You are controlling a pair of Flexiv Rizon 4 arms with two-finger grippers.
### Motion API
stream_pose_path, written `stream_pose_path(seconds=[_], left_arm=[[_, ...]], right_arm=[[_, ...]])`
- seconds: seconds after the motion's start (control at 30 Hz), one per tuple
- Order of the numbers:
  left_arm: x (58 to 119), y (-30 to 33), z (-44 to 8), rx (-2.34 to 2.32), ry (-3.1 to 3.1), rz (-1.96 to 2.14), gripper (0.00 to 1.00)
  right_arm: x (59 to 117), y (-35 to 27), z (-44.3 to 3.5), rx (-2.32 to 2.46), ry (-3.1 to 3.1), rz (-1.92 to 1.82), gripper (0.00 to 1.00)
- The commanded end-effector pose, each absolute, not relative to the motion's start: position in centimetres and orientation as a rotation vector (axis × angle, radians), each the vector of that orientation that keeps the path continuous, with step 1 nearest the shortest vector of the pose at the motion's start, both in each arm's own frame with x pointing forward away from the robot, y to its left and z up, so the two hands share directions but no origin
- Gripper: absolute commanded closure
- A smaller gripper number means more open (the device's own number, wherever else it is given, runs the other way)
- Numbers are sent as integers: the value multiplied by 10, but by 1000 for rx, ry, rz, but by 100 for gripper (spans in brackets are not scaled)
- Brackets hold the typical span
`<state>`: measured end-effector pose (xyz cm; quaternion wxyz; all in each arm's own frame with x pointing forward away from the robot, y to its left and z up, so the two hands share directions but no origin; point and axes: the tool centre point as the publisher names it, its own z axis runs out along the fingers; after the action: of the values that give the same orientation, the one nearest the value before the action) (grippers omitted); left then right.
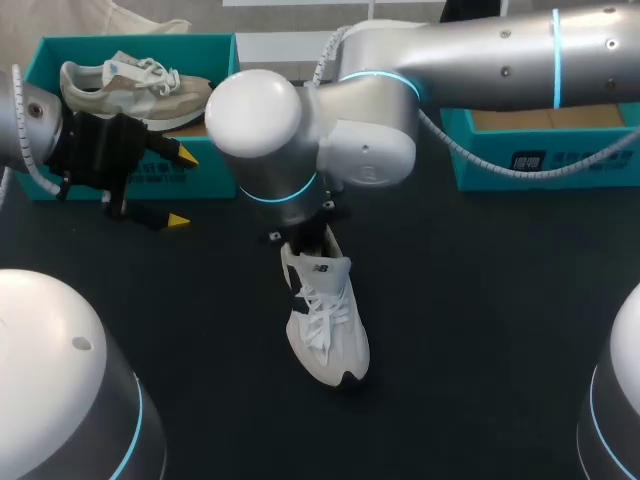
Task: Take the shoe out of the shoebox, open the shoe tongue, remove and reinsert the insole, then place the shoe into the shoebox
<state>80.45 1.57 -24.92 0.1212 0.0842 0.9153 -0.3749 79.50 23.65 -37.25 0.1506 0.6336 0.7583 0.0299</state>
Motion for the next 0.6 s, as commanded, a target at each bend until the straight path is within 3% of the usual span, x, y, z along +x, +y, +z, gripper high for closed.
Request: stream_pose_path(seconds=[0.03,0.27,0.6], left_arm=[[804,16,-249,246,2675,-1091,0],[804,16,-249,246,2675,-1091,0],[804,16,-249,246,2675,-1091,0]], right_arm=[[794,232,-387,1850,2201,85,100],[789,236,-407,1883,2258,63,100],[771,242,-343,2004,2374,-44,100]])
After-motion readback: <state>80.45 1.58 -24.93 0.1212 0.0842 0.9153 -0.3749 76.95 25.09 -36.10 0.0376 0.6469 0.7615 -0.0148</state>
